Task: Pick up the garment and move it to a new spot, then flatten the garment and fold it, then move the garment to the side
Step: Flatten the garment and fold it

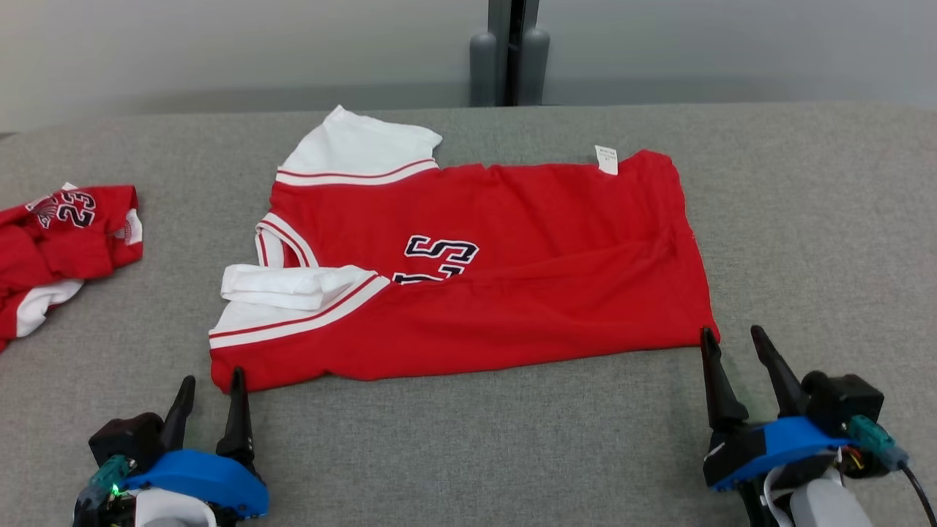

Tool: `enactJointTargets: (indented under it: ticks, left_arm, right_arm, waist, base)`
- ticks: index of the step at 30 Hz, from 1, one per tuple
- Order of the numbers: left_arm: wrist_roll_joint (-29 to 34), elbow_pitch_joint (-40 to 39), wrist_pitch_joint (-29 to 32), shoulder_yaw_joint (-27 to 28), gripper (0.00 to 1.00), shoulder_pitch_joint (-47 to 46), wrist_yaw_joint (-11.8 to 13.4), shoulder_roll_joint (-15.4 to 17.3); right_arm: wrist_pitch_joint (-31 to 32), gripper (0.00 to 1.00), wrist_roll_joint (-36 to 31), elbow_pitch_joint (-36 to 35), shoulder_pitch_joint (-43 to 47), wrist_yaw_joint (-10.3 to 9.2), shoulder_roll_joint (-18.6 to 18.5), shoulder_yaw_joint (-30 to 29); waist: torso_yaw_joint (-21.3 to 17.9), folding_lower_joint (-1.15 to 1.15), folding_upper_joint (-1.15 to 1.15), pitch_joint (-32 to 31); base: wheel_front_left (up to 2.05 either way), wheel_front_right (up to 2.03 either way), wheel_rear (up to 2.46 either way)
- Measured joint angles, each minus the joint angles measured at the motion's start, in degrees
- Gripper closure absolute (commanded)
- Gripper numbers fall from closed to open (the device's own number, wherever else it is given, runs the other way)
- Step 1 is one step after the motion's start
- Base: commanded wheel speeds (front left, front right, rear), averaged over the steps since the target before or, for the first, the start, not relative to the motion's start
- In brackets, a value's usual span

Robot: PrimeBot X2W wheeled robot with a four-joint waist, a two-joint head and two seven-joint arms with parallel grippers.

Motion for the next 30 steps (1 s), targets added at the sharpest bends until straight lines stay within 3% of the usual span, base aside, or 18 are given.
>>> enactJointTargets:
  ticks: [9,10,11,13,14,15,24,25,26,27,30]
  left_arm:
    - [-5.61,2.43,-0.26,-7.64,0.0,-3.93,0.01,2.78]
    - [-6.27,2.48,-0.29,-8.54,0.16,-4.21,0.01,3.09]
    - [-6.79,2.45,-0.33,-9.61,0.49,-4.46,0.04,3.48]
    - [-7.95,2.41,-0.47,-11.36,0.71,-5.12,0.04,4.14]
    - [-8.48,2.26,-0.47,-12.02,0.96,-5.43,0.04,4.44]
    - [-8.99,2.11,-0.47,-12.74,1.0,-5.62,0.04,4.71]
    - [-11.38,1.42,-0.47,-16.9,1.0,-6.7,0.04,6.04]
    - [-11.65,1.35,-0.47,-17.16,1.0,-6.71,0.04,6.15]
    - [-11.71,1.23,-0.46,-17.34,1.0,-6.71,0.04,6.24]
    - [-11.74,1.2,-0.42,-17.48,1.0,-6.71,0.04,6.3]
    - [-11.82,0.78,-0.23,-17.49,1.0,-6.36,0.04,6.36]
  right_arm:
    - [0.0,0.0,0.69,3.85,-7.43,0.0,0.0,-0.83]
    - [0.0,0.0,0.47,5.03,-8.0,0.0,0.0,-0.97]
    - [0.0,0.0,0.02,6.05,-8.67,0.0,0.01,-1.04]
    - [0.0,0.0,-0.25,8.44,-10.32,0.0,0.0,-1.19]
    - [-0.01,0.0,-0.26,9.28,-11.09,0.0,0.01,-1.21]
    - [0.0,0.0,-0.27,10.2,-11.87,0.0,0.01,-1.16]
    - [-0.35,0.04,-1.33,21.24,-16.18,0.08,0.1,-4.44]
    - [-0.45,0.26,-1.03,22.24,-16.58,0.08,0.02,-4.26]
    - [-0.64,0.68,-0.9,23.07,-16.8,0.08,-0.07,-3.83]
    - [-0.7,1.0,-0.34,23.84,-17.03,0.05,-0.12,-3.22]
    - [-0.59,1.0,1.18,24.25,-16.91,0.0,-0.36,-2.05]
  waist:
    - [0.44,0.0,0.0,4.45]
    - [0.54,-0.01,0.0,4.65]
    - [0.61,-0.01,0.0,4.89]
    - [0.85,-0.01,0.0,5.35]
    - [0.97,0.0,0.0,5.59]
    - [1.09,-0.01,0.0,5.79]
    - [2.04,-0.02,0.0,6.54]
    - [2.11,-0.02,0.0,6.5]
    - [2.16,-0.02,0.0,6.42]
    - [2.21,-0.02,0.0,6.23]
    - [2.23,-0.01,0.0,5.3]
  base:
    - [0.0,0.0,0.0]
    - [0.0,0.0,0.0]
    - [0.0,0.0,0.0]
    - [0.0,0.0,0.0]
    - [0.0,0.0,0.0]
    - [0.0,0.0,0.0]
    - [0.0,0.0,0.0]
    - [0.0,0.0,0.0]
    - [0.0,0.0,0.0]
    - [0.0,0.0,0.0]
    - [0.0,0.0,0.0]
